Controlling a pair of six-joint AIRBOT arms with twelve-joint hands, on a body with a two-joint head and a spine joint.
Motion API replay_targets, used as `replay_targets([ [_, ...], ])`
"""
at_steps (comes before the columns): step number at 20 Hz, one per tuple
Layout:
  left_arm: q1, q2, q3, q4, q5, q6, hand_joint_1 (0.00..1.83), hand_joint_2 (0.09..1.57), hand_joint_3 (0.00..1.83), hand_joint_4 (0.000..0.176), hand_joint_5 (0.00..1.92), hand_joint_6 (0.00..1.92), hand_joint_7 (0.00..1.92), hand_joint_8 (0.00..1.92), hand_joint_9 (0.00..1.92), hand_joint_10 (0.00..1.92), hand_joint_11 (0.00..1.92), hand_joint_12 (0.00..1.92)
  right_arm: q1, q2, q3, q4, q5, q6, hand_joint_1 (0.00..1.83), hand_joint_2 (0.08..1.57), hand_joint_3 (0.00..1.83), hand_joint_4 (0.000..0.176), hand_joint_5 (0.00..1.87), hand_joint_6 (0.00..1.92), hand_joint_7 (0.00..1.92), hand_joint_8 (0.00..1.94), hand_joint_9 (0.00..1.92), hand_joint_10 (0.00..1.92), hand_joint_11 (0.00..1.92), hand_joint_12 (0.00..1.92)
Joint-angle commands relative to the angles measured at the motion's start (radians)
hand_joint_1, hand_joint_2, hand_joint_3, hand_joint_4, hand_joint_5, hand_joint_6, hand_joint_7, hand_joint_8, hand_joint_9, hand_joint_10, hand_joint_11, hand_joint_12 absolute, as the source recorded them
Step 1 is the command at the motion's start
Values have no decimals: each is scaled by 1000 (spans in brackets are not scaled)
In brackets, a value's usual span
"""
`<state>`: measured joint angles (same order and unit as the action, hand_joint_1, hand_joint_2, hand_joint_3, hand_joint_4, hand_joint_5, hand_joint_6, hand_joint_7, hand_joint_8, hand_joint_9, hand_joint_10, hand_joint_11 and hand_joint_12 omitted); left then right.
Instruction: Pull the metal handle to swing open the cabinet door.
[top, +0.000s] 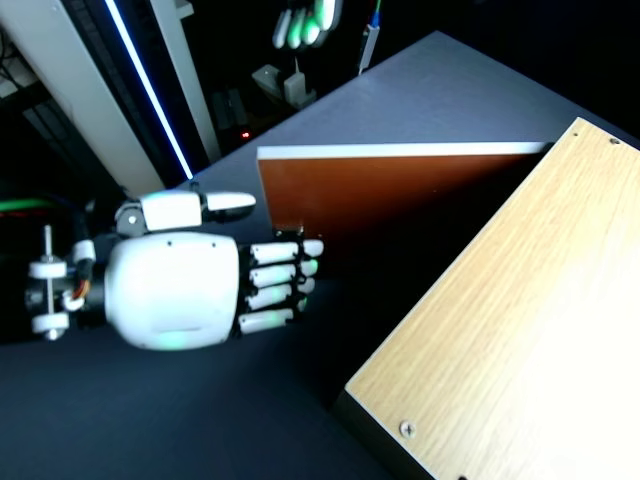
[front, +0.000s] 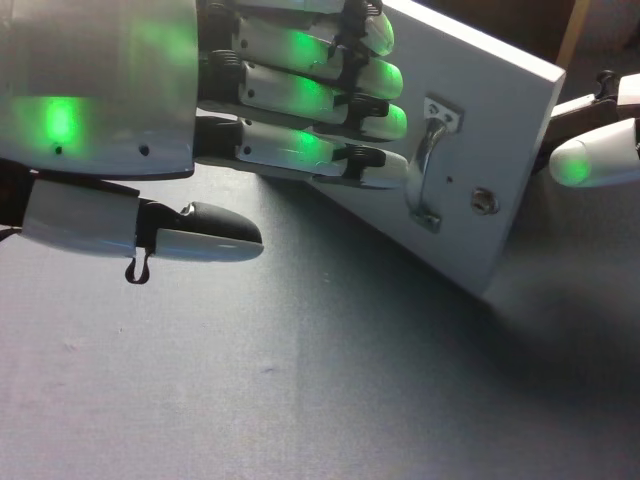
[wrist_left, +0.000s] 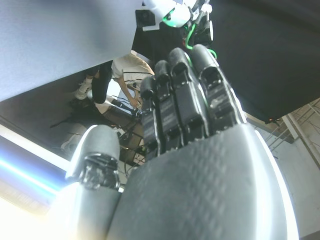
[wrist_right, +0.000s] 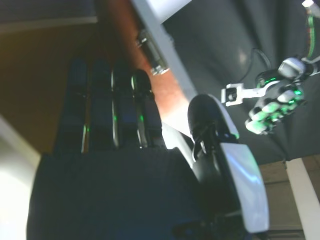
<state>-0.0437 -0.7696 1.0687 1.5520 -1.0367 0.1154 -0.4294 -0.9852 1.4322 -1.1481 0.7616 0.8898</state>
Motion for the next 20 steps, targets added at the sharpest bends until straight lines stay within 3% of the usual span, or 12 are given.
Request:
replay_targets([
  [1, -6, 6, -3, -98, -20, 6, 59, 1556, 6, 0, 431, 9, 439, 9, 415, 9, 48, 800, 1, 5, -7, 85, 72, 7, 0, 1554, 3, 0, 315, 5, 349, 6, 320, 6, 0, 831],
  [7, -6, 6, -3, -98, -20, 6, 0, 1571, 37, 0, 402, 0, 448, 0, 420, 0, 67, 780, -1, -13, -8, 120, 123, 6, 0, 1542, 0, 0, 270, 1, 324, 0, 311, 0, 0, 839],
  [8, -6, 6, -3, -98, -20, 6, 92, 1571, 26, 0, 399, 0, 434, 0, 391, 0, 45, 774, -1, -15, -7, 127, 133, 6, 0, 1538, 0, 0, 269, 1, 313, 0, 300, 0, 0, 826],
  [14, -6, 6, -3, -98, -20, 6, 144, 1568, 11, 0, 351, 0, 362, 0, 322, 0, 0, 690, -29, -34, 8, 166, 249, -46, 136, 1519, 0, 0, 279, 6, 299, 5, 289, 6, 0, 810],
  [16, -6, 6, -3, -98, -20, 6, 56, 1571, 53, 0, 336, 3, 364, 3, 339, 3, 8, 805, -38, -43, 8, 184, 269, -52, 12, 1554, 6, 0, 307, 8, 330, 7, 303, 5, 0, 808],
  [17, -6, 6, -3, -98, -20, 6, 10, 1571, 61, 0, 242, 0, 280, 4, 261, 0, 1, 694, -40, -46, 7, 191, 272, -54, 2, 1568, 17, 0, 251, 1, 287, 2, 263, 0, 0, 780],
  [18, -6, 6, -3, -98, -20, 6, 1, 1571, 49, 0, 144, 4, 174, 10, 166, 3, 0, 462, -41, -49, 6, 200, 277, -55, 0, 1560, 10, 0, 200, 3, 220, 7, 184, 4, 0, 590],
  [19, -6, 6, -3, -98, -20, 6, 0, 1553, 28, 0, 41, 7, 56, 15, 54, 7, 0, 154, -42, -54, 6, 205, 287, -66, 0, 1549, 3, 0, 128, 9, 118, 16, 73, 15, 0, 228],
  [20, -6, 6, -3, -98, -20, 6, 0, 1538, 17, 0, 7, 1, 10, 2, 10, 1, 0, 30, -43, -58, 6, 205, 297, -96, 0, 1567, 21, 0, 25, 1, 23, 2, 14, 2, 0, 45],
])
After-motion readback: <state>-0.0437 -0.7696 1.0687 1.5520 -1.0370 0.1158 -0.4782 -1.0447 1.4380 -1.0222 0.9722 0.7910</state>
